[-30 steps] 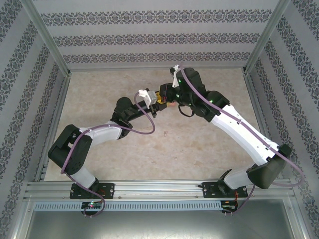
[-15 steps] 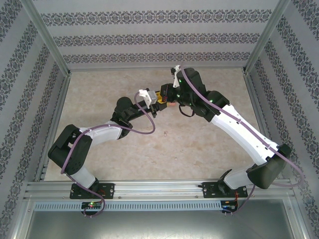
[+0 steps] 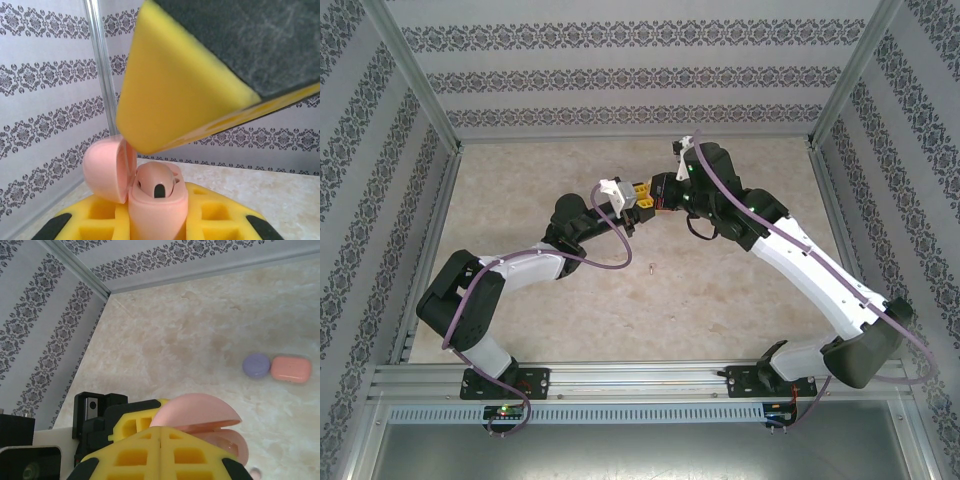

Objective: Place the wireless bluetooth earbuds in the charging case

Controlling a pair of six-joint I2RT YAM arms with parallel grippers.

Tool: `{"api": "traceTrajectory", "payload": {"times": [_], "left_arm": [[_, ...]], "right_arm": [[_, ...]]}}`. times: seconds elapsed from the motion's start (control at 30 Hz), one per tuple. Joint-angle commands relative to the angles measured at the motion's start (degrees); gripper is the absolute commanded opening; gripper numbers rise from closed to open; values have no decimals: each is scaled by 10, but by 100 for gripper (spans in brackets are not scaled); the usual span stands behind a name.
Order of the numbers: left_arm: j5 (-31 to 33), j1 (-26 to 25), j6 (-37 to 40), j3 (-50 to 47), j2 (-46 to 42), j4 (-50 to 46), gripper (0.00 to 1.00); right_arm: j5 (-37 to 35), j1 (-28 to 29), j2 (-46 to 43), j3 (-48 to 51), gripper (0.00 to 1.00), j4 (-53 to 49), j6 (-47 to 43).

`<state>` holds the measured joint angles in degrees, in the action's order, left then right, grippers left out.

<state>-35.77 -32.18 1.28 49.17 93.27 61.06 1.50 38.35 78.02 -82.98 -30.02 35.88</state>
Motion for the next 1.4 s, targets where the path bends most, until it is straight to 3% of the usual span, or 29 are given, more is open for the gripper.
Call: {"api": "traceTrajectory", "payload": {"times": [0.0,0.47,0.73,1.03,1.13,1.37], "left_arm": [[-2,-3,8,18,-1,24,0],[30,-3,7,0,-1,45,0],[83,5,2,-44,-32,64,0],[118,10,-7,-100,-78,65,0],[136,11,-13,-122,-92,71,0],[166,16,-26,-164,-119,91,0]], "right_arm": [[5,-4,-21,6,0,5,5],[-35,-22,-107,54,3,0,-1],[-50,-66,-165,203,31,-18,35],[-78,-62,-135,295,66,-9,57],[-96,-52,-109,304,74,-13,59],[-119,-11,-27,281,82,-15,76]]}}
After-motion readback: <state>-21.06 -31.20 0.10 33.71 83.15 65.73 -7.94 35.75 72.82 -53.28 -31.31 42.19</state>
